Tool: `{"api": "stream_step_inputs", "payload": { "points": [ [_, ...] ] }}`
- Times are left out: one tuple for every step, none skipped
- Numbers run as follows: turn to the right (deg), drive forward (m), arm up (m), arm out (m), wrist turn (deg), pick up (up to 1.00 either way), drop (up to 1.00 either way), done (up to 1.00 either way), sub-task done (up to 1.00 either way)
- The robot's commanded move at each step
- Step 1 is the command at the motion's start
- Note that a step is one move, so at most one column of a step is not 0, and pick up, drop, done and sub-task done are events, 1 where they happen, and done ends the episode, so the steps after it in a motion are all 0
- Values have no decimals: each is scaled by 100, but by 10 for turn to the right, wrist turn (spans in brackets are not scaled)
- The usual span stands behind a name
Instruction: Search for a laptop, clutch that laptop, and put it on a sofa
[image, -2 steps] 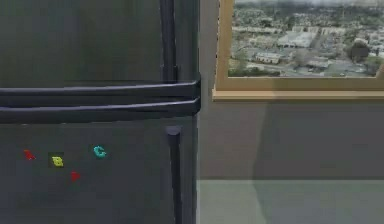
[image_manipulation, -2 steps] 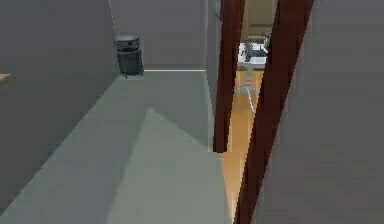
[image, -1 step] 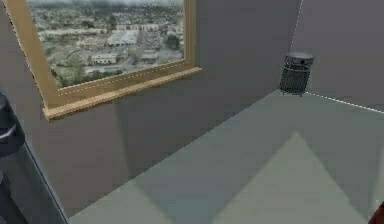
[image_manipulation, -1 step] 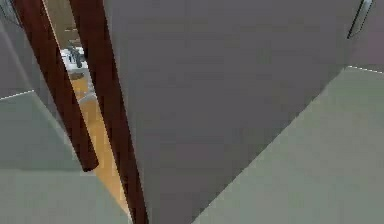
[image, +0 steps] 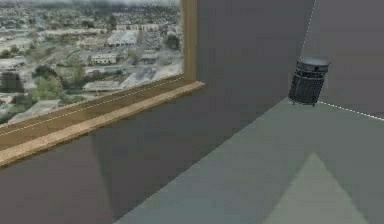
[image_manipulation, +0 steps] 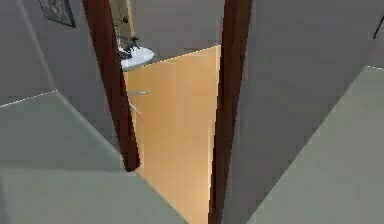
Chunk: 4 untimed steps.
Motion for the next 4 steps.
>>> {"api": "stream_step_inputs", "payload": {
  "points": [
    [420,0,0,0,0,0,0,0,0],
    [0,45,0,0,0,0,0,0,0],
    [450,0,0,0,0,0,0,0,0],
    [120,0,0,0,0,0,0,0,0]
  ]
}}
